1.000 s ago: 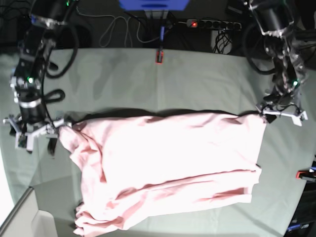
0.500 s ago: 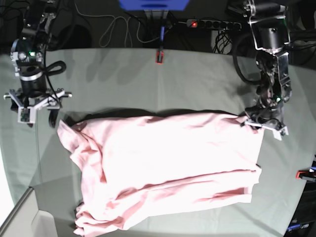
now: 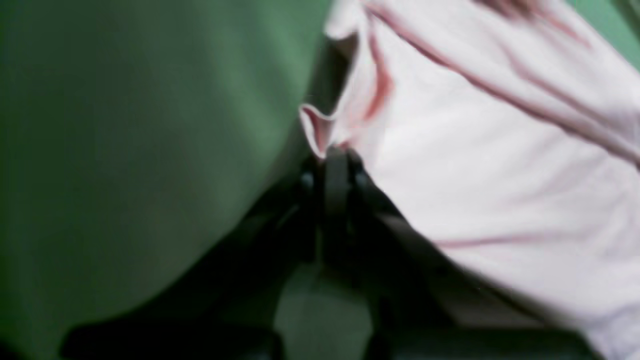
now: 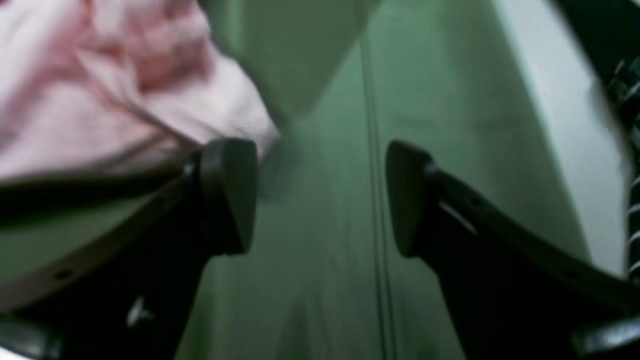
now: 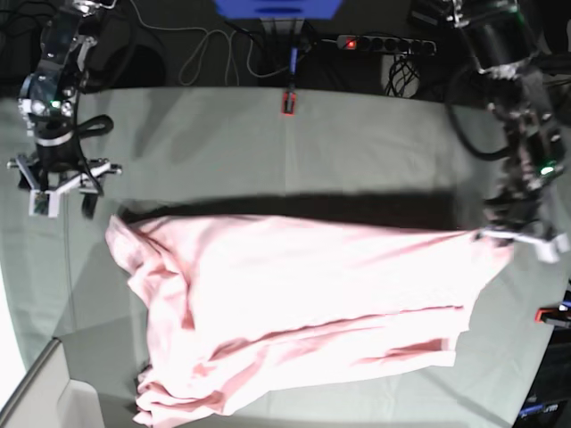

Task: Layout the t-shirt on the table in an organized manner, then fold the t-shirt properly
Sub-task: 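Grasp a shirt corner with the right gripper and pull it away from the left gripper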

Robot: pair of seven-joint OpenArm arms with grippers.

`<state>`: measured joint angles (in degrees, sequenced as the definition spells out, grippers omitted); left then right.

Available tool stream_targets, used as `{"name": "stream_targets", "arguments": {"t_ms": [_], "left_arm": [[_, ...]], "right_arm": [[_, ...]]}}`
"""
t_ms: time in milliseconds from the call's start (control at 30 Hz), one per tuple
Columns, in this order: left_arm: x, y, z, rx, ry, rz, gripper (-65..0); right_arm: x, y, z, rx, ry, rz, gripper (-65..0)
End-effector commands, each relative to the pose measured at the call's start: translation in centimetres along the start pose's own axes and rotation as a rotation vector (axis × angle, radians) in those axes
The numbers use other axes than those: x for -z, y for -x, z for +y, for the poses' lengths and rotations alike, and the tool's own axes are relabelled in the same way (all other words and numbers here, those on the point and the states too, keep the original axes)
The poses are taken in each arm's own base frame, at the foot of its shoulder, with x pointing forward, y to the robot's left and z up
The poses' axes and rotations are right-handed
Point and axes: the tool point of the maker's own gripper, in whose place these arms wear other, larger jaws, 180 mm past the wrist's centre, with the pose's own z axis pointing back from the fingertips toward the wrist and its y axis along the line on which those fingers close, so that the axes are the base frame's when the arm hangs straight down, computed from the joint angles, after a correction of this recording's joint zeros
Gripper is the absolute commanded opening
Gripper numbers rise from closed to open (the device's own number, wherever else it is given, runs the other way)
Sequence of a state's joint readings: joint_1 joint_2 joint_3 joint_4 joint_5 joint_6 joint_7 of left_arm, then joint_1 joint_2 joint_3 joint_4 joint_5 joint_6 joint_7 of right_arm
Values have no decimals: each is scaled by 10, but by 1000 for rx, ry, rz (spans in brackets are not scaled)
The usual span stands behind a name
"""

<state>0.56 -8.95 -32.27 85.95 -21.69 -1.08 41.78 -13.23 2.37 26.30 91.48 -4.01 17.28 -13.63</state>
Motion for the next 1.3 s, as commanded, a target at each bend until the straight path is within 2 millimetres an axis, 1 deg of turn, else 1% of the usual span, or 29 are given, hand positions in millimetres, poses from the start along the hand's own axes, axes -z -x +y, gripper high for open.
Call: {"name": "stream_targets", "arguments": {"t_ms": [0, 33, 100, 167, 233, 300, 333, 433, 500, 567, 600, 633, 667, 733, 800, 867, 933, 1133, 1200, 1267], "left_arm": [[-7, -33, 4, 0, -11, -89, -648], [-12, -41, 12, -13, -26, -97, -648], [-21, -51, 29, -41, -62, -106, -648], [-26, -56, 41, -64, -86, -118, -648], [-27, -65, 43, -61, -89, -133, -648], [-26, -66, 45, -60, -92, -132, -648], [-26, -67, 45, -60, -92, -135, -648], [-27, -66, 45, -59, -92, -135, -648], [-27, -65, 45, -61, -92, -132, -648], [-26, -65, 45, -61, -92, -133, -648], [-26, -65, 45, -61, -92, -133, -648], [-27, -65, 45, -61, -92, -134, -648], [-27, -66, 44, -60, -92, -135, -648], [-27, -65, 44, -62, -90, -135, -648], [-26, -64, 43, -68, -88, -132, -648], [-27, -64, 43, -67, -88, -132, -648], [-27, -63, 43, -67, -88, -131, -648], [-26, -62, 43, -71, -87, -129, -648], [-26, -62, 43, -71, -87, -131, -648], [-27, -63, 43, -70, -88, -131, -648]], "right_arm": [[5, -15, 0, 6, -4, -52, -242], [9, -11, 5, 10, -18, -40, -242], [15, -4, 9, -4, -37, -18, -241], [19, 7, 28, -16, -90, 12, -241], [18, 11, 46, -29, -134, 22, -241], [13, 20, 60, -37, -169, 41, -241], [10, 22, 65, -45, -184, 42, -241], [-4, 24, 82, -48, -219, 38, -241], [-14, 19, 90, -54, -237, 23, -241], [-19, 17, 104, -55, -270, 15, -241], [-20, 18, 108, -55, -278, 17, -241], [-19, 19, 109, -55, -281, 22, -241], [-18, 23, 110, -49, -281, 34, -242], [-14, 30, 119, -20, -287, 51, -242], [-5, 28, 122, -3, -287, 52, -242], [3, 33, 126, 5, -291, 70, -243], [10, 34, 127, 13, -291, 77, -244], [20, 26, 130, 20, -293, 69, -249], [21, 25, 130, 18, -294, 69, -284], [21, 24, 129, 17, -292, 66, -347]]}}
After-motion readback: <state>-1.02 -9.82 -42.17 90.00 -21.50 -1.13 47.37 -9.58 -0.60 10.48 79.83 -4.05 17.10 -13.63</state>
